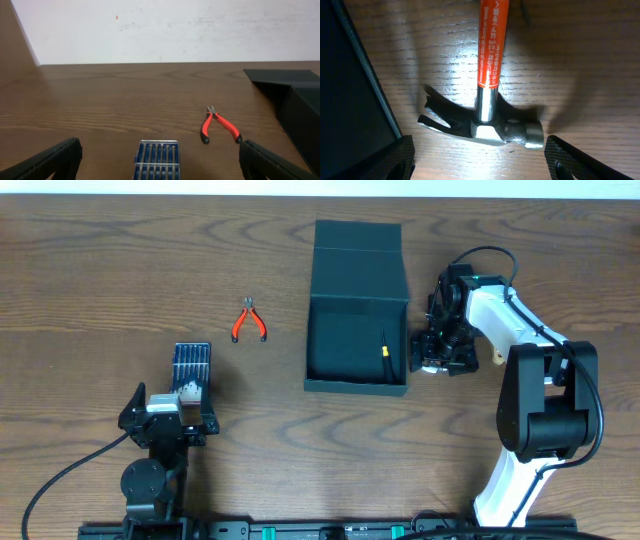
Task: Pack container
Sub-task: 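Lower the right gripper and close it on the hammer handle, then lift the hammer and carry it over the green box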
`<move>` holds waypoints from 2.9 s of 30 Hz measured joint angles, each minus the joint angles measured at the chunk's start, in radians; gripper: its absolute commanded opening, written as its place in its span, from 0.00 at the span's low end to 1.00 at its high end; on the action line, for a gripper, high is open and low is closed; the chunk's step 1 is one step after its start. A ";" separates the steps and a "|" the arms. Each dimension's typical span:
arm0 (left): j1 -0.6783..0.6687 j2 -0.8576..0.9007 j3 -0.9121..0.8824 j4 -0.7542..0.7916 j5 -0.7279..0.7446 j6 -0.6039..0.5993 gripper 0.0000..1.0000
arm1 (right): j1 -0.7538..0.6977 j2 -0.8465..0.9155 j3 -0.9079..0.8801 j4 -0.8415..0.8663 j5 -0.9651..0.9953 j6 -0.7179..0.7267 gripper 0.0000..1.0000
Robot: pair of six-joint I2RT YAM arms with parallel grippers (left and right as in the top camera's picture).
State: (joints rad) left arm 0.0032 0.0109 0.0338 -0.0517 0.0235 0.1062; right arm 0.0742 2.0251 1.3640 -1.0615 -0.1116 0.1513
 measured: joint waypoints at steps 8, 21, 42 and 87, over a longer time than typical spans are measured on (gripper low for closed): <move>0.000 0.000 0.000 0.000 0.000 0.000 0.98 | 0.000 0.000 0.000 0.019 0.001 0.042 0.84; 0.000 0.000 0.000 0.000 0.000 0.000 0.99 | 0.000 0.000 0.000 0.039 0.019 0.076 0.85; 0.000 0.000 0.000 0.000 0.000 0.000 0.99 | -0.007 -0.006 -0.038 0.085 0.035 0.081 0.82; 0.000 0.000 0.000 0.000 0.000 0.000 0.99 | -0.008 -0.008 -0.034 0.083 0.037 0.086 0.31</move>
State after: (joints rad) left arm 0.0032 0.0109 0.0338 -0.0517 0.0238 0.1062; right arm 0.0666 2.0174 1.3300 -0.9787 -0.0746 0.2375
